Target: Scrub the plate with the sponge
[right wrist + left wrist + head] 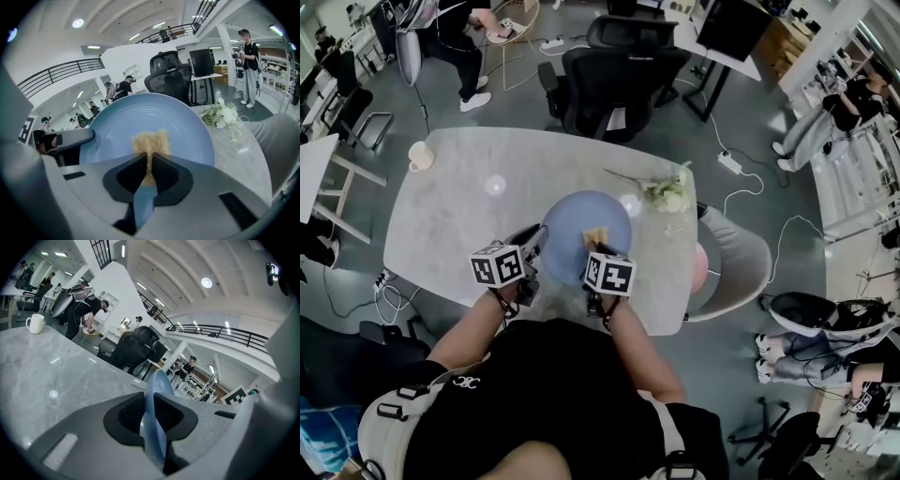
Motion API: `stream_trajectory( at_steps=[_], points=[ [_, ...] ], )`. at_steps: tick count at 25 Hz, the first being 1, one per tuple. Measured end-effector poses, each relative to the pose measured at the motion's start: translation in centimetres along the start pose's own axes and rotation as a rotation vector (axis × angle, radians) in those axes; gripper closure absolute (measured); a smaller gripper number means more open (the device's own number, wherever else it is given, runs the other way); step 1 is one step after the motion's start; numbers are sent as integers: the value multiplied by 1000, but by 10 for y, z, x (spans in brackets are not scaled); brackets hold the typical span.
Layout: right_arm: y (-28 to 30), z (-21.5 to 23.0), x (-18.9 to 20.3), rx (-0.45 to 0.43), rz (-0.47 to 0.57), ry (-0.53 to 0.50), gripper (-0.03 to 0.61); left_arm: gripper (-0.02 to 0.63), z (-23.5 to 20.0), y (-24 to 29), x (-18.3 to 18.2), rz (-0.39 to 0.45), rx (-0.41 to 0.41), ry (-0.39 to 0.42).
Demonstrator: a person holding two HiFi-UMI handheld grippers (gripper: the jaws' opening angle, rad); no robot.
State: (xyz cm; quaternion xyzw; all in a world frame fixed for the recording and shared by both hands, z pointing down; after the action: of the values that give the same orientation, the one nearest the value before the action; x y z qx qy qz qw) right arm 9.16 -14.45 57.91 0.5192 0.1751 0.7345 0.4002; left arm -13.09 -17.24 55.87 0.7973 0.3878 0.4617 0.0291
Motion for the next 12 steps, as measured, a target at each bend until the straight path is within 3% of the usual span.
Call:
stream_trajectory(
  at_steps=[12],
  points=[
    [16, -52, -21, -118, -4, -135, 545, 552, 2, 6, 5, -22, 1, -14]
  ],
)
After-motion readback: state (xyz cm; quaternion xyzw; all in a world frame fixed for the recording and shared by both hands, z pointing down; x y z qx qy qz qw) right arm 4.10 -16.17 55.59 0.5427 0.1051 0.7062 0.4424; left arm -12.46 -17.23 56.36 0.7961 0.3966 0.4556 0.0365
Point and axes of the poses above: the fingertips, and each gripper's own axes: y forward along the fingers, z to its right, x out of its underside, the point moved 9 cm from there along -y, backward along the fingers, and after that the axes turned 5 degrees about -x, right-handed, at the moved point
